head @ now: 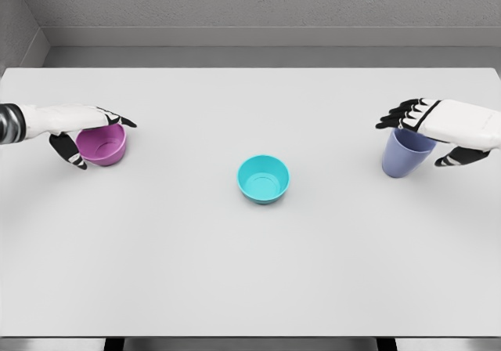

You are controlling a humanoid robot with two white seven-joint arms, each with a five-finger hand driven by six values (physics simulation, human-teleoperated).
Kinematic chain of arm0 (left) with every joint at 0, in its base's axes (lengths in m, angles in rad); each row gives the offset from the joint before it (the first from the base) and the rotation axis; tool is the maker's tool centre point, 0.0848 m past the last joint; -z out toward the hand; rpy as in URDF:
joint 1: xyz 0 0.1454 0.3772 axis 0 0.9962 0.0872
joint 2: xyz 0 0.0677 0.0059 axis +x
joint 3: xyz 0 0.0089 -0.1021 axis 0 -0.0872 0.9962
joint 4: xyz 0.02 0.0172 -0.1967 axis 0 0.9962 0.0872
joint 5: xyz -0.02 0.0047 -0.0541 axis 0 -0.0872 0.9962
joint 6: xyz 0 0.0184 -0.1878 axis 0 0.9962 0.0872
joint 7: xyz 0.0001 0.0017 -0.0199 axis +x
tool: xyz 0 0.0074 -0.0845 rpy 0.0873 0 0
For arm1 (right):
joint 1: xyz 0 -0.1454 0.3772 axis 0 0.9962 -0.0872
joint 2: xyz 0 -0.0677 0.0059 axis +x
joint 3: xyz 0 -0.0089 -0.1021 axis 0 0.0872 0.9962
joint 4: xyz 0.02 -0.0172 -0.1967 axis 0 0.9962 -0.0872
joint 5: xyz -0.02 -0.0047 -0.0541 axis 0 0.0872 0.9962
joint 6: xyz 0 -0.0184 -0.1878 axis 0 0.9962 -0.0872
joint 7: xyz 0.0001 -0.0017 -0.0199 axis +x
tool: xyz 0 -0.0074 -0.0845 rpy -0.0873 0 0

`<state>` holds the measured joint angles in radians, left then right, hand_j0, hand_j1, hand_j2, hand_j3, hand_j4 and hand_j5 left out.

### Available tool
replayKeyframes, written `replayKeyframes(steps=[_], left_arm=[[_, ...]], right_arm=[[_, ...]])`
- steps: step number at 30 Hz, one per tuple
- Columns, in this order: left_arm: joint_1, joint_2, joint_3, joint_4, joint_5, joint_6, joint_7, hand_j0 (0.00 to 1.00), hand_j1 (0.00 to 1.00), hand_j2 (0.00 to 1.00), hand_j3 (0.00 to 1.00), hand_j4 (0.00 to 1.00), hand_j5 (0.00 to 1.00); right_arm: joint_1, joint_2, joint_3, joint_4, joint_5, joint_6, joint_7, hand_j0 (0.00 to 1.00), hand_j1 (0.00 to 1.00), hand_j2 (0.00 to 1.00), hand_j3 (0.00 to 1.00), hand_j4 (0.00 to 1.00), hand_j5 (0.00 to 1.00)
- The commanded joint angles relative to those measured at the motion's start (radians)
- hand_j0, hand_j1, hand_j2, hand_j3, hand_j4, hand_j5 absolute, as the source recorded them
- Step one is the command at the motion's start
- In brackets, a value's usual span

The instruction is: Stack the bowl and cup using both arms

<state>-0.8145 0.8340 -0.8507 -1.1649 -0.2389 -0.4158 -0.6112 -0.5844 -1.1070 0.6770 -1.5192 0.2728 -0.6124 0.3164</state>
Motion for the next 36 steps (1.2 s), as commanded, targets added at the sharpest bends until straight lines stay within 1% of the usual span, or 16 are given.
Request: replayKeyframes(steps=[1,9,13,15,17,20,23,32,36], left_arm=[[0.0,-0.006,0.001,0.008,-0.005,0.002,0.0,1.0,1.0,1.0,1.0,1.0,1.0],[0.0,-0.016,0.002,0.008,-0.005,0.002,0.0,1.0,1.0,1.0,1.0,1.0,1.0],[0.002,-0.016,0.002,0.008,-0.007,0.002,0.0,1.0,1.0,1.0,1.0,1.0,1.0],[0.002,-0.016,0.001,0.008,-0.005,0.003,0.0,0.96,0.96,0.96,0.96,0.96,0.96],[0.003,-0.019,0.002,0.008,-0.005,0.002,0.0,0.88,0.88,0.88,0.88,0.88,0.88],[0.005,-0.019,0.004,0.008,-0.005,0.002,0.0,0.79,0.79,0.79,0.79,0.79,0.79],[0.005,-0.019,0.004,0.01,-0.005,0.002,0.0,0.75,0.75,0.75,0.75,0.75,0.75],[0.005,-0.018,0.01,0.002,-0.002,0.0,0.0,0.69,0.69,0.69,0.69,0.69,0.69],[-0.002,-0.012,0.012,-0.002,0.001,0.0,0.0,0.69,0.69,0.69,0.69,0.69,0.69]], right_arm=[[0.0,0.009,0.0,0.01,-0.006,0.002,0.0,1.0,1.0,1.0,1.0,1.0,1.0],[-0.014,0.027,0.0,0.048,0.003,0.002,-0.002,1.0,1.0,1.0,1.0,1.0,1.0],[-0.014,0.027,0.0,0.05,0.003,0.002,-0.002,1.0,1.0,1.0,1.0,1.0,1.0],[-0.014,0.03,0.0,0.06,0.005,0.002,0.0,1.0,1.0,1.0,1.0,1.0,1.0],[-0.014,0.036,0.006,0.062,0.005,0.002,0.0,1.0,1.0,1.0,1.0,1.0,1.0],[-0.015,0.041,0.006,0.073,0.005,0.002,-0.002,1.0,1.0,1.0,1.0,1.0,1.0],[-0.018,0.041,0.007,0.079,0.005,0.002,0.0,1.0,1.0,1.0,1.0,1.0,1.0],[-0.051,0.059,0.039,0.113,0.003,0.002,0.003,1.0,1.0,1.0,1.0,1.0,1.0],[-0.058,0.062,0.042,0.113,-0.006,0.002,0.016,1.0,1.0,1.0,1.0,1.0,1.0]])
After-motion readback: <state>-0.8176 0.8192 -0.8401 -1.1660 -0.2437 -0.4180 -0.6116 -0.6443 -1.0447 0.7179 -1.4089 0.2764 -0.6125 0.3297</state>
